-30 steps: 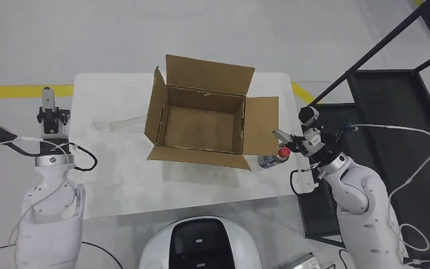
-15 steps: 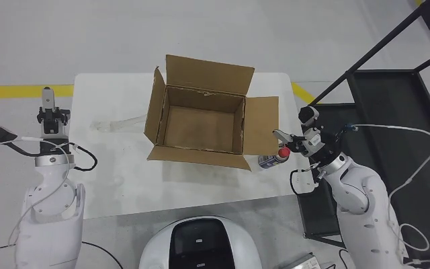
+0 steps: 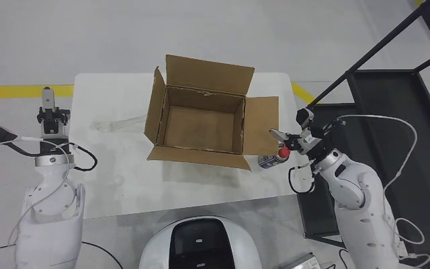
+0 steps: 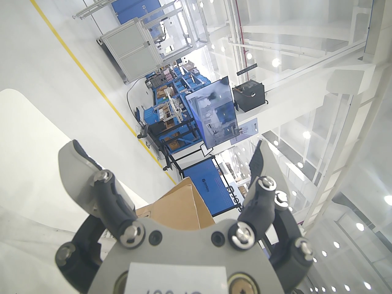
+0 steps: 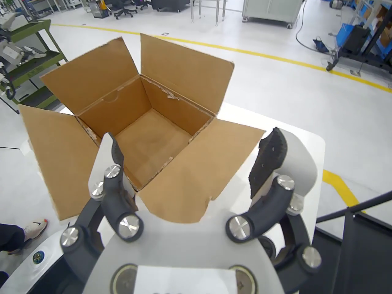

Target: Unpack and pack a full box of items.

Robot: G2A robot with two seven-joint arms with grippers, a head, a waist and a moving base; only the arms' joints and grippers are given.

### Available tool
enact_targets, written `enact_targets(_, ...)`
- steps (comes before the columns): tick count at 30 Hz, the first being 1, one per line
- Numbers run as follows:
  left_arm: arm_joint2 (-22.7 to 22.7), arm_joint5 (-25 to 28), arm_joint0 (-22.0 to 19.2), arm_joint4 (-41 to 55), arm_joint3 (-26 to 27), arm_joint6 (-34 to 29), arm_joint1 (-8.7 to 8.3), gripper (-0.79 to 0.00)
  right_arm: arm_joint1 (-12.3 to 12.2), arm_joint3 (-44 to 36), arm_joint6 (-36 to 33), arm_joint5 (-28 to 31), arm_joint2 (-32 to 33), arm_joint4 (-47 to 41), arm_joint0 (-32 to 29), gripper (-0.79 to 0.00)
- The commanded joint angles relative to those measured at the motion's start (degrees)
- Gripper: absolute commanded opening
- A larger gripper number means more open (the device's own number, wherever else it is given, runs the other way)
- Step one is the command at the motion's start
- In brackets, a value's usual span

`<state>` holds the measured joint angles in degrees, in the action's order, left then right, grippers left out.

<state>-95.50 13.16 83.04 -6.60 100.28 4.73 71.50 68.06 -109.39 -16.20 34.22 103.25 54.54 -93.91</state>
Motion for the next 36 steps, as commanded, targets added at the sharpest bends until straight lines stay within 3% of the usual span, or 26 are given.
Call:
enact_targets(1, 0.0, 0.0, 0.0, 0.0, 0.0, 0.0, 0.0, 0.0, -0.3, 0.2, -3.2, 0.1, 1.4, -0.4, 0.6, 0.0)
enact_targets(4, 0.0, 0.0, 0.0, 0.0, 0.0, 0.0, 0.0, 0.0, -1.0, 1.3, -11.6, -0.7, 4.1, -2.0, 1.1, 0.0)
enact_targets(12, 0.0, 0.0, 0.0, 0.0, 0.0, 0.0, 0.0, 0.0, -2.8, 3.1, -36.2, -13.0, 11.3, -12.3, 5.9, 0.0)
enact_targets(15, 0.0, 0.0, 0.0, 0.0, 0.0, 0.0, 0.0, 0.0, -3.4, 2.5, -39.0, -17.7, 11.3, -4.2, 7.5, 0.0)
enact_targets(17, 0.0, 0.0, 0.0, 0.0, 0.0, 0.0, 0.0, 0.0, -3.3, 3.1, -41.6, -21.4, 9.3, -5.4, 8.2, 0.0)
enact_targets(32, 0.0, 0.0, 0.0, 0.0, 0.0, 0.0, 0.0, 0.0, -3.3, 3.1, -41.6, -21.7, 9.0, -5.5, 8.4, 0.0)
enact_targets(36, 0.0, 0.0, 0.0, 0.0, 0.0, 0.0, 0.0, 0.0, -3.1, 8.2, -46.8, -29.7, 3.9, -3.5, 9.5, 0.0)
